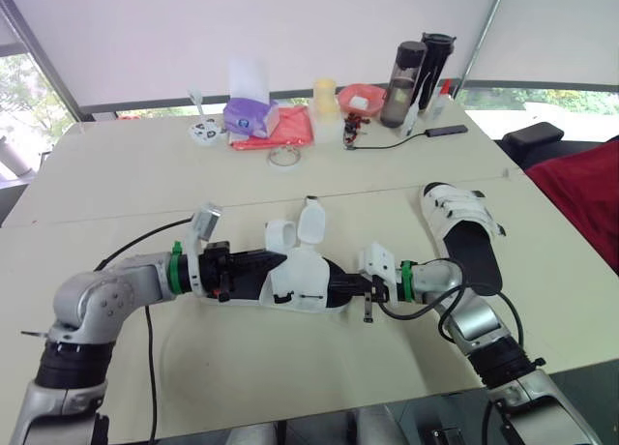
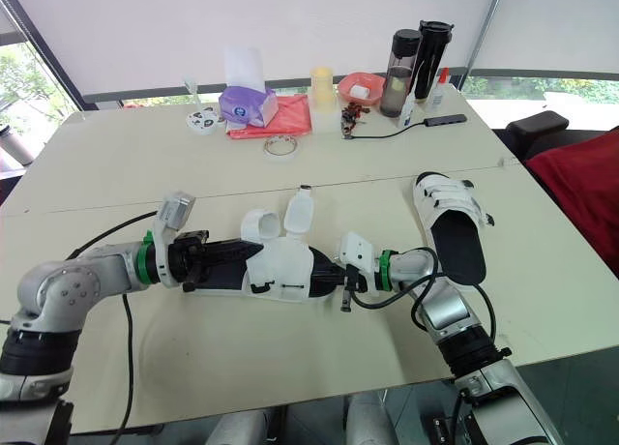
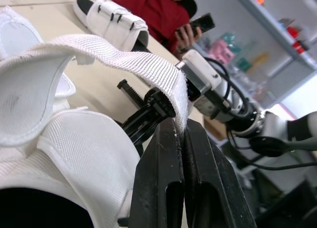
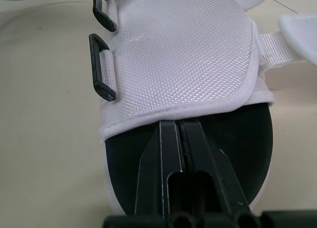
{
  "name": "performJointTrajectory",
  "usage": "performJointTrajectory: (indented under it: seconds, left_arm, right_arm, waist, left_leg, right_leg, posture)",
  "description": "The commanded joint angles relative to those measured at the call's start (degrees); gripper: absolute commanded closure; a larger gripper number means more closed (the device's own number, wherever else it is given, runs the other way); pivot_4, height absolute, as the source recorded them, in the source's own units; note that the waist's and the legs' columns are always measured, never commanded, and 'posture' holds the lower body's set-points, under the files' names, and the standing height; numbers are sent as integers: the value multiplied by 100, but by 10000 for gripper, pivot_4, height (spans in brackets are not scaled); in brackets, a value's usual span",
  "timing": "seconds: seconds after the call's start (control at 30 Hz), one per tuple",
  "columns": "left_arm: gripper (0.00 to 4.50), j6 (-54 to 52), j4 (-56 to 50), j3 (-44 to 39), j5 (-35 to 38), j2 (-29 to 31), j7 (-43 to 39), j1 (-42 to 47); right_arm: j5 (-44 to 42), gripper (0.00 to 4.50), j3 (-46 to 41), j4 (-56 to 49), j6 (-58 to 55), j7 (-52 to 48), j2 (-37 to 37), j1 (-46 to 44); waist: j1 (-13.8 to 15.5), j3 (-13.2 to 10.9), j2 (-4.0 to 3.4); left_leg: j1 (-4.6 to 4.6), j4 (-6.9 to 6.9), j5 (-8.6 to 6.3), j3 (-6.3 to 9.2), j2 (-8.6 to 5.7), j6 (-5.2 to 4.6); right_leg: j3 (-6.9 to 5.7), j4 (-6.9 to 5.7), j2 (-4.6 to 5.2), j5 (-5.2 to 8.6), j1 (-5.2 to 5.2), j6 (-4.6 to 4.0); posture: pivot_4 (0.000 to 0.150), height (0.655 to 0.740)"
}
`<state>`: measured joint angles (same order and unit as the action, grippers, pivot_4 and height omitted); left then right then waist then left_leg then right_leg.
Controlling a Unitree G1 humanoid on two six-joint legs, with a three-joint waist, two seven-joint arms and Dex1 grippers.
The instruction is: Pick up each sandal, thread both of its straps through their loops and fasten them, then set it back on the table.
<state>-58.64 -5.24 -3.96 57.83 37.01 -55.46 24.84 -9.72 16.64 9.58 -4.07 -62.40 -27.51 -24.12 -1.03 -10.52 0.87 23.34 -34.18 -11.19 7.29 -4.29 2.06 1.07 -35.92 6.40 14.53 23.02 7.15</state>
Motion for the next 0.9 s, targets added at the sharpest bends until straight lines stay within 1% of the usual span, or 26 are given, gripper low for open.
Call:
performJointTrajectory:
  seconds: [0.03, 0.2, 0.33, 0.47, 0.63, 0.8, 0.9]
  left_arm:
    - [44525, 31, 319, 254, -262, 67, -438, 305]
    - [44525, 226, 1292, 371, -601, -114, -857, 910]
    - [44525, 203, 1756, 332, -731, -219, -1061, 1287]
    - [44525, 377, 1814, 670, -1147, -77, -1526, 1300]
    - [44525, 419, 1921, 833, -1400, -51, -1893, 1352]
    - [44525, 400, 1828, 940, -1598, -15, -2096, 1267]
    - [44525, 726, 1774, 1152, -1937, 11, -2153, 1165]
  right_arm:
    - [323, 45000, 160, 315, -98, 100, 10, 38]
    - [355, 45000, 203, 277, -93, 143, 22, 107]
    - [373, 45000, 218, 247, -105, 181, 44, 134]
    - [377, 45000, 220, 242, -109, 201, 44, 136]
    - [387, 45000, 226, 254, -114, 206, 51, 119]
    - [393, 45000, 240, 232, -116, 233, 49, 140]
    - [382, 45000, 234, 232, -117, 238, 42, 137]
  waist:
    - [-3, 0, 0]
    - [3, 0, 1]
    - [-13, 0, 3]
    - [-24, 0, 3]
    - [-16, 0, 3]
    - [-20, 0, 3]
    - [-22, 0, 3]
  left_leg:
    - [-1, 0, 2, 0, 0, 2]
    - [-4, -1, 3, 3, 4, 4]
    - [-4, -1, 4, 4, 5, 6]
    - [-4, 1, 4, 2, 8, 6]
    - [-4, 1, 4, 3, 10, 7]
    - [-4, 1, 4, 4, 11, 7]
    - [-4, 1, 4, 4, 12, 7]
  right_leg:
    - [0, -2, -1, 0, 0, 0]
    - [0, -8, -7, -1, -1, -3]
    - [1, -9, -7, -2, 0, -1]
    - [2, -10, -12, -2, 4, 0]
    - [2, -10, -14, -3, 4, -2]
    - [2, -11, -15, -3, 4, -3]
    - [3, -11, -16, -3, 5, -3]
  posture:
    - [1500, 7400]
    - [1500, 7400]
    - [1500, 7400]
    - [1500, 7400]
    - [1500, 7400]
    - [1500, 7400]
    - [1500, 7400]
